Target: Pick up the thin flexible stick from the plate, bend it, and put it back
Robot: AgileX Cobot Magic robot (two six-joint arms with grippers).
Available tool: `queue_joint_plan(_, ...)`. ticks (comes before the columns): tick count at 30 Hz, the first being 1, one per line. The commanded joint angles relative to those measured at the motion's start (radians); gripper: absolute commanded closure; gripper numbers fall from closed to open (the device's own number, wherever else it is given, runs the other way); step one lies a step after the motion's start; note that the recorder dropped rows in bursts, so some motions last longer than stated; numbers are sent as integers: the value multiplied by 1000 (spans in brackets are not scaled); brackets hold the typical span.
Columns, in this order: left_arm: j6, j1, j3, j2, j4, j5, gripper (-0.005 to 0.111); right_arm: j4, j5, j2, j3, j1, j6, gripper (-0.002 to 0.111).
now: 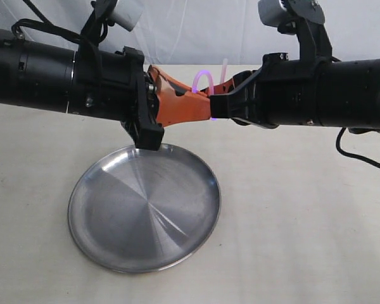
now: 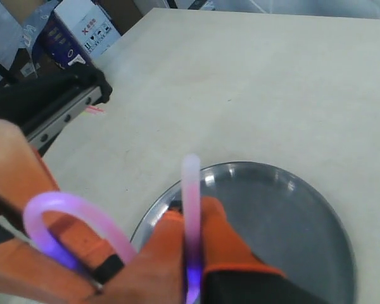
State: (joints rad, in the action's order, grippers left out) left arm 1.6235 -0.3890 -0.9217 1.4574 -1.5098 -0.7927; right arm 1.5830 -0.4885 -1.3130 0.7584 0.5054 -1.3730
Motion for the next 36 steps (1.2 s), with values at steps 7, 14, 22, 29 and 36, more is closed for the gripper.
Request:
queue_joint_plan(7,-5,2,-2,8,-30,51,107,23,-198,11,2,26,-12,109)
queue_joint_plan(14,-7,2,-2,8,-10,42,107,-4,-242,11,2,26,-21,109)
queue_joint_plan(22,-33,2,-2,8,34,35,107,-12,-250,11,2,26,-23,109)
queue_joint_plan(29,-35,2,-2,8,44,35,107,-12,-277,11,2,26,-28,109)
queue_joint_plan(36,-35,2,-2,8,46,35,107,-12,-275,11,2,26,-33,109)
